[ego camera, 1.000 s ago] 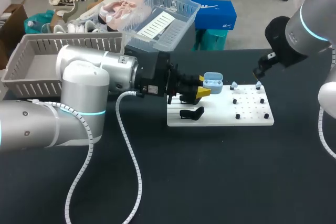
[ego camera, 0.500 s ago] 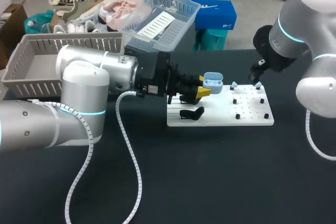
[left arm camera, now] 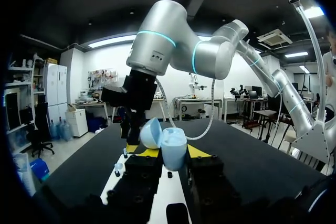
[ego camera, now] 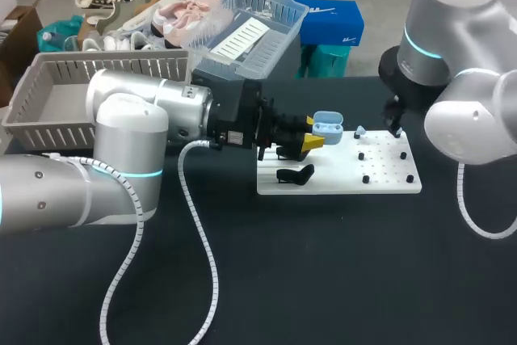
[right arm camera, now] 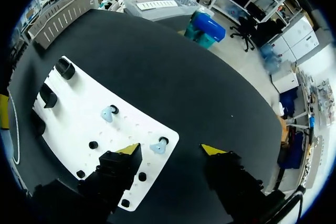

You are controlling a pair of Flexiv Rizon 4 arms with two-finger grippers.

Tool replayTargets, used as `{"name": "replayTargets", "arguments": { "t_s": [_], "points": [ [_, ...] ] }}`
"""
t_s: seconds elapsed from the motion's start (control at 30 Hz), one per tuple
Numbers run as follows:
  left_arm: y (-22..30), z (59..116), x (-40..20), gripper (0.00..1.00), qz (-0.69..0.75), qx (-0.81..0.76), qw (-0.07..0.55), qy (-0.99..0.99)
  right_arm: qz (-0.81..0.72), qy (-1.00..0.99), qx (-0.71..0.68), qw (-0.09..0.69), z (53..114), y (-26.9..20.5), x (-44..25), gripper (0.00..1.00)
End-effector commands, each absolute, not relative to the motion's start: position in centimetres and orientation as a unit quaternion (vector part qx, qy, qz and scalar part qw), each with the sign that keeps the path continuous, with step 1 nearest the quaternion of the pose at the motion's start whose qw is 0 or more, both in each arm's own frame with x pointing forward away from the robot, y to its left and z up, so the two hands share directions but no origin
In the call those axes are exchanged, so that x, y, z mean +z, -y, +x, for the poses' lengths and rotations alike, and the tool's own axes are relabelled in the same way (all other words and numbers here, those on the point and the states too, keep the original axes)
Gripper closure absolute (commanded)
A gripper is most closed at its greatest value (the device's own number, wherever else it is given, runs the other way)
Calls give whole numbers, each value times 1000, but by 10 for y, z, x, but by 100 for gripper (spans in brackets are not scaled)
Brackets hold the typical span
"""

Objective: Pick up each earbud case from the left stands, insert the matching earbuds, close the lid, and place the case in the box.

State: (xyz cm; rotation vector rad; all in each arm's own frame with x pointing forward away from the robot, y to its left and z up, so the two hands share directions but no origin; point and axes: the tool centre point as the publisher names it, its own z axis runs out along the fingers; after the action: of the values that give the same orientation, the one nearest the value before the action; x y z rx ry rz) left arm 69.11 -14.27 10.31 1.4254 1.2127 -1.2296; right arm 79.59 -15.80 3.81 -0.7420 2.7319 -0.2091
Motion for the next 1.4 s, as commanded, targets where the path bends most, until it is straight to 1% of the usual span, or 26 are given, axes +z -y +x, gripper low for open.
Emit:
{"name": "replayTargets", "arguments": {
  "t_s": [0.03, 0.4, 0.5, 0.8, 1.07, 1.27, 1.4],
  "points": [
    [143, 691, 103, 100, 573, -493, 436, -488, -261, -953, -77, 136, 800, 154, 34, 39],
    [143, 691, 103, 100, 573, -493, 436, -488, -270, -951, -85, 123, 799, 151, 27, 42],
    [143, 691, 103, 100, 573, -493, 436, -488, -268, -952, -87, 121, 799, 153, 25, 42],
    [143, 691, 103, 100, 573, -493, 436, -488, -272, -950, -95, 118, 796, 153, 22, 53],
    [143, 691, 103, 100, 573, -493, 436, -488, -273, -950, -97, 117, 795, 153, 20, 55],
    [143, 691, 103, 100, 573, -493, 436, -488, -274, -950, -97, 114, 794, 152, 18, 60],
    [143, 691, 103, 100, 573, -493, 436, -488, -274, -950, -97, 113, 794, 152, 18, 66]
  ]
}}
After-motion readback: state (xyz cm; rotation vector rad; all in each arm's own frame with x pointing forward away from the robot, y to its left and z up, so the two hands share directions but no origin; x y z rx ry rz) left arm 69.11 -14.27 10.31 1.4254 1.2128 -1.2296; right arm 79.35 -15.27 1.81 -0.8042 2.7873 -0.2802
